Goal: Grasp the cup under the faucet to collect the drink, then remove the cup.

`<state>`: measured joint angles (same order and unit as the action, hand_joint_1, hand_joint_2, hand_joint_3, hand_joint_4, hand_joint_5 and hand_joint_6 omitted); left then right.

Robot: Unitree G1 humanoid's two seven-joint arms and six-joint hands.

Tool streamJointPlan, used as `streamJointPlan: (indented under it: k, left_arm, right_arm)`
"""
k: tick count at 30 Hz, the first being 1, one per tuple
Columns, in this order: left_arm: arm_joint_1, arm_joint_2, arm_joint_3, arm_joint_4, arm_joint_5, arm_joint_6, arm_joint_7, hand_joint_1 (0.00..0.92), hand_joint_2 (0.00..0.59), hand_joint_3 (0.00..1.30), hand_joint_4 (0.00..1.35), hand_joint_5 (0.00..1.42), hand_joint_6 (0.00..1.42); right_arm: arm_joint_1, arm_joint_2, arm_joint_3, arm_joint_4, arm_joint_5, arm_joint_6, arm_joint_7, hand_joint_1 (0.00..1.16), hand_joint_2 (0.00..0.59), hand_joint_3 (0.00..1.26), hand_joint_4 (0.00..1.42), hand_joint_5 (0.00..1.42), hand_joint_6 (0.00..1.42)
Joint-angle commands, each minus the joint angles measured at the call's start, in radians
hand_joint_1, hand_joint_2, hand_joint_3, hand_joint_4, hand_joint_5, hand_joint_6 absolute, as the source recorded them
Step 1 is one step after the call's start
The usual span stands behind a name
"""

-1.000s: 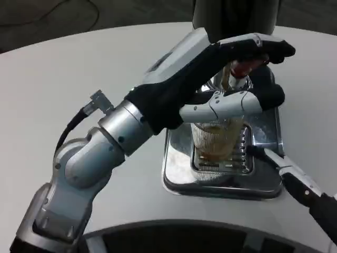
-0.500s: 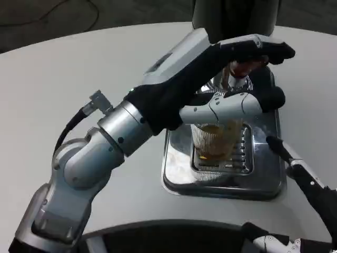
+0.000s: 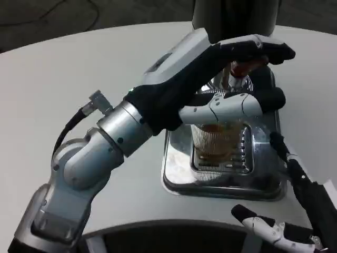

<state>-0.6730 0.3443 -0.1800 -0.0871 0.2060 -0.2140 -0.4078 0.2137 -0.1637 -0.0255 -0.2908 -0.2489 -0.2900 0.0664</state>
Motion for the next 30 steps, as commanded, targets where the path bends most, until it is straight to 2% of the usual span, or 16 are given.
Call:
streamJointPlan:
  k: [1, 9, 13, 17, 24, 30]
  left_arm:
    - [0.025, 0.015, -0.025, -0.006, 0.02, -0.015, -0.023, 0.0, 0.091, 0.34, 0.31, 0.3, 0.18]
    - [0.022, 0.019, -0.022, 0.002, 0.018, -0.02, -0.021, 0.0, 0.091, 0.34, 0.31, 0.3, 0.18]
    - [0.02, 0.018, -0.021, 0.006, 0.017, -0.021, -0.02, 0.0, 0.091, 0.34, 0.31, 0.3, 0.18]
    - [0.019, 0.018, -0.021, 0.009, 0.019, -0.021, -0.018, 0.0, 0.091, 0.34, 0.31, 0.3, 0.18]
    - [0.016, 0.021, -0.021, 0.015, 0.022, -0.023, -0.013, 0.0, 0.091, 0.34, 0.31, 0.31, 0.18]
    - [0.012, 0.021, -0.023, 0.019, 0.026, -0.025, -0.011, 0.0, 0.091, 0.34, 0.31, 0.31, 0.18]
  right_arm:
    - [-0.068, 0.029, 0.015, 0.079, -0.014, -0.014, -0.058, 0.84, 0.196, 0.03, 0.02, 0.0, 0.08]
    - [-0.165, 0.065, 0.042, 0.155, -0.037, -0.018, -0.138, 0.84, 0.195, 0.02, 0.01, 0.0, 0.08]
    - [-0.219, 0.107, 0.061, 0.227, -0.04, -0.03, -0.19, 0.84, 0.19, 0.01, 0.01, 0.0, 0.09]
    - [-0.269, 0.131, 0.073, 0.297, -0.044, -0.049, -0.226, 0.84, 0.187, 0.01, 0.01, 0.01, 0.09]
    - [-0.368, 0.146, 0.086, 0.407, -0.052, -0.071, -0.276, 0.85, 0.186, 0.0, 0.01, 0.01, 0.1]
    - [-0.435, 0.151, 0.088, 0.464, -0.06, -0.081, -0.306, 0.84, 0.192, 0.0, 0.0, 0.01, 0.1]
